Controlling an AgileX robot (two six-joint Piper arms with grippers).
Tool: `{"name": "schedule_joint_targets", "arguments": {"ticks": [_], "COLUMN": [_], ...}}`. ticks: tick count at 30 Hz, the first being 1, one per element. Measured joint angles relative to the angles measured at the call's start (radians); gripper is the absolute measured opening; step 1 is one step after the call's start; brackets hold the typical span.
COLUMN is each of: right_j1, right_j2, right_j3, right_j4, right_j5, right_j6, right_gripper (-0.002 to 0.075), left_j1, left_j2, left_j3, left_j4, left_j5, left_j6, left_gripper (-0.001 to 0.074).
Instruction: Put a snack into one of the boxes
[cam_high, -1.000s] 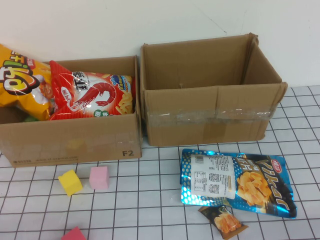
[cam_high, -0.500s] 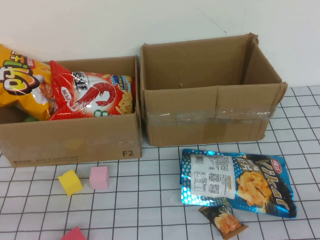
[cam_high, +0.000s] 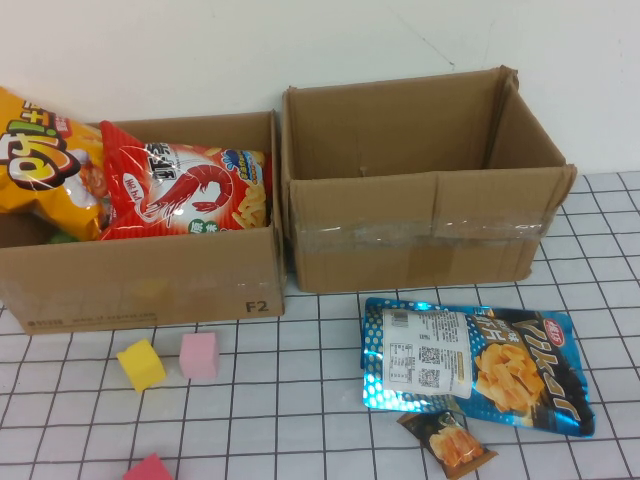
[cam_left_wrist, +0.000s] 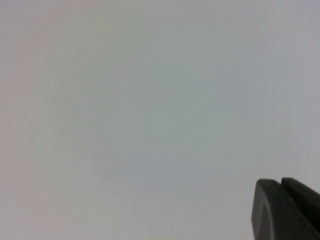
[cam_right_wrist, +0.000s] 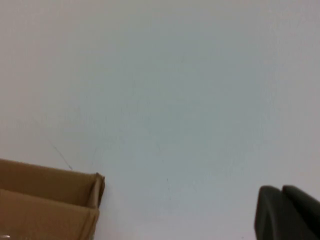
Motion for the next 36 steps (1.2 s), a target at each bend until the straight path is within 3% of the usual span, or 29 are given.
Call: {"name": "schedule_joint_targets", "arguments": {"ticks": [3, 7, 13, 21, 24, 30, 36], "right_j1": [0.000, 0.000, 0.000, 0.000, 0.000, 0.000, 0.000], "right_j2": [0.008, 0.105, 0.370, 0.755, 0.974, 1.237, 1.460], "right_j3": [-0.131, -0.306, -0.463, -0.479, -0.483, -0.491, -0.535], "right_j4": [-0.007, -0.007, 0.097, 0.567, 0.853, 1.314, 1.540], "right_j5": [0.203, 0.460, 0.761, 0.820, 0.754, 0.676, 0.662], "right_j6": [-0.002, -0.002, -0.051, -0.529, -0.712, -1.005, -1.174], "right_gripper": [-0.0001, -0.0001, -0.0001, -0.0001, 0.0015, 0.0183, 0.0479], "left_j1": [0.000, 0.000, 0.000, 0.000, 0.000, 0.000, 0.000], "left_j2": [0.012, 0.110, 0.286, 0.504, 0.649, 0.793, 0.834], "left_j3": [-0.182, -0.383, -0.467, -0.447, -0.447, -0.455, -0.458], "left_j4": [0.048, 0.058, 0.018, -0.211, -0.371, -0.575, -0.637], "left_j5": [0.312, 0.596, 0.879, 1.025, 1.031, 1.025, 1.023], "left_j6": [0.000, -0.002, -0.018, -0.015, 0.133, 0.364, 0.475], "left_gripper": [-0.0003, -0.0003, -0.0003, -0.0003, -0.0003, -0.0003, -0.0003]}}
